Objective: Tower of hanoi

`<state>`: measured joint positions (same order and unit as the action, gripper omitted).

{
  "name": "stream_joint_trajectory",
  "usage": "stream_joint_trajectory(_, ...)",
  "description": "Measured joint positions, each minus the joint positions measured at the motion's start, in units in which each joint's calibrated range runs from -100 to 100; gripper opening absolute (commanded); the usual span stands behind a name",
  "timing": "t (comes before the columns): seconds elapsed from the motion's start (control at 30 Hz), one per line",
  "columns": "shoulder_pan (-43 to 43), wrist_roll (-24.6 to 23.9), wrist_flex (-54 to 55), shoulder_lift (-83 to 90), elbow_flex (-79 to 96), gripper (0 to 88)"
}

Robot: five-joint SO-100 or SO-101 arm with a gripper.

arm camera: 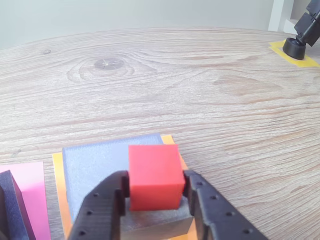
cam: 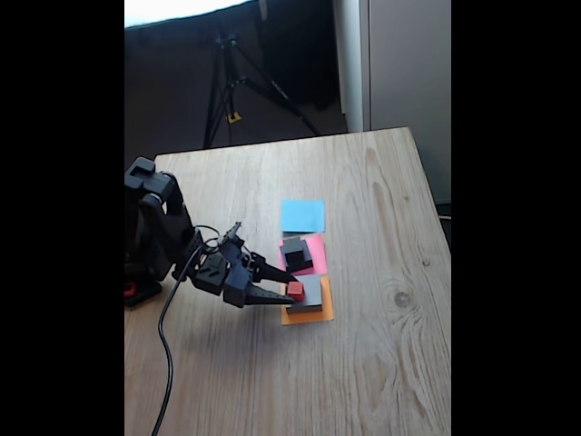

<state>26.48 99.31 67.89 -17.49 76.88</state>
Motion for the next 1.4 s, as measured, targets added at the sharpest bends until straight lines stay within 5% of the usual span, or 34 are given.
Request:
stream_joint_trajectory(0.77,0.00,0.00,-0.72,3.33,2.87,3.0)
stream_joint_trajectory(1.17,-3.41,0.00,-22.18,23.69,2.87,2.2)
stream_joint_trajectory(1.4,-4.13,0.00,-48.12,37.71,-7.30,2.2)
